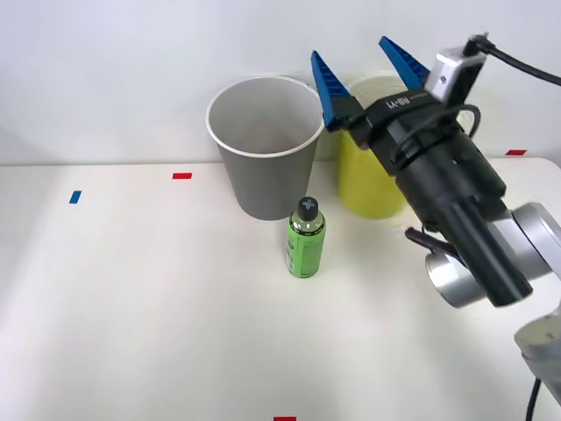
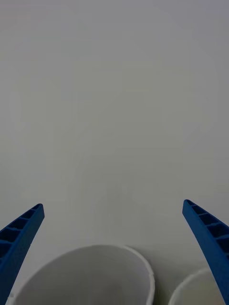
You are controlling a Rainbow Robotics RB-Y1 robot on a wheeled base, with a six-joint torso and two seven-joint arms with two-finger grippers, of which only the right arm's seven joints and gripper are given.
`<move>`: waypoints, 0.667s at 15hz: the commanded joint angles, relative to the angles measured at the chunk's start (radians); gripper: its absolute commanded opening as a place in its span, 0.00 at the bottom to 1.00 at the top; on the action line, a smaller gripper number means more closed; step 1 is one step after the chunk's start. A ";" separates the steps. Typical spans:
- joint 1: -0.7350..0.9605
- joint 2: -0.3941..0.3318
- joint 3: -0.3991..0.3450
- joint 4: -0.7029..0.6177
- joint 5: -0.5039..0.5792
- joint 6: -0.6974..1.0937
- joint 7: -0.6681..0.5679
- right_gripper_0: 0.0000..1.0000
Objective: Put cans in the gray bin, plastic bottles in the light green bin
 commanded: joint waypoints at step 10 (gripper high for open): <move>0.689 0.062 -0.177 -0.265 0.039 0.000 -0.008 1.00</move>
